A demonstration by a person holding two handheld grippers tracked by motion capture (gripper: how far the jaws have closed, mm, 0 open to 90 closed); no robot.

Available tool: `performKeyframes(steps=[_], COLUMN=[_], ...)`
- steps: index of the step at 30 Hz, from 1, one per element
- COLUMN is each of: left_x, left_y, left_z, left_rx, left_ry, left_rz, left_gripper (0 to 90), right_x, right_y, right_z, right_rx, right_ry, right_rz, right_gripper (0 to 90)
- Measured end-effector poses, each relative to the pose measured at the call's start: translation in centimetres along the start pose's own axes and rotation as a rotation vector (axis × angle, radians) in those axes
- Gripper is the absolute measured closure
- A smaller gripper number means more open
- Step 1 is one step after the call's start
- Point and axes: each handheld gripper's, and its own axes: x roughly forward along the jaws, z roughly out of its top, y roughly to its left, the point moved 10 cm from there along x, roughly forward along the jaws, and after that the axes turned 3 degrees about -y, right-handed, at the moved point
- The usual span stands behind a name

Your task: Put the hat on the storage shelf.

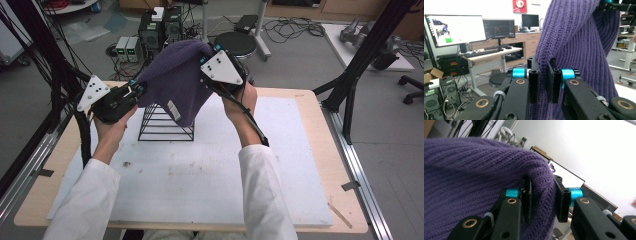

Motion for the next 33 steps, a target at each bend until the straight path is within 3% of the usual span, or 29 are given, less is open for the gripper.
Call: performKeyframes(steps=[7,12,15,18,20,23,27,31,33], left_x=[-0.1,-0.5,-1.0,-1.8,-2.3,-2.9,-3.3,-3.3,-3.2], left_y=[0.6,0.9,1.5,2.1,2.6,2.8,3.0,3.1,3.2], left_z=[-2.1,-3.4,-4.2,-5.3,-6.0,-6.9,-7.6,-8.0,-8.1], left_rx=[-0.021,-0.042,-0.059,-0.103,-0.117,-0.116,-0.114,-0.096,-0.083], left_ry=[0.04,0.047,0.054,0.058,0.062,0.07,0.079,0.095,0.098], left_rz=[0.001,0.006,0.022,0.032,0.045,0.057,0.066,0.079,0.089], left_gripper=[82.5,82.4,82.4,82.4,82.4,82.4,82.4,82.4,82.3], right_x=[1.2,1.5,1.6,1.6,1.7,1.9,2.1,2.3,2.4], right_y=[1.2,1.9,2.7,4.0,4.8,6.0,7.0,7.2,7.3], right_z=[-1.3,-1.6,-1.5,-1.4,-1.4,-1.4,-1.4,-2.0,-2.3], right_rx=[-0.064,-0.075,-0.059,0.018,0.042,0.025,0.048,0.046,0.02], right_ry=[0.047,0.059,0.063,0.062,0.07,0.074,0.073,0.092,0.099], right_rz=[0.021,0.039,0.068,0.137,0.17,0.194,0.224,0.233,0.239], right_gripper=[71.7,71.2,70.8,70.1,70.1,70.2,70.4,70.5,70.5])
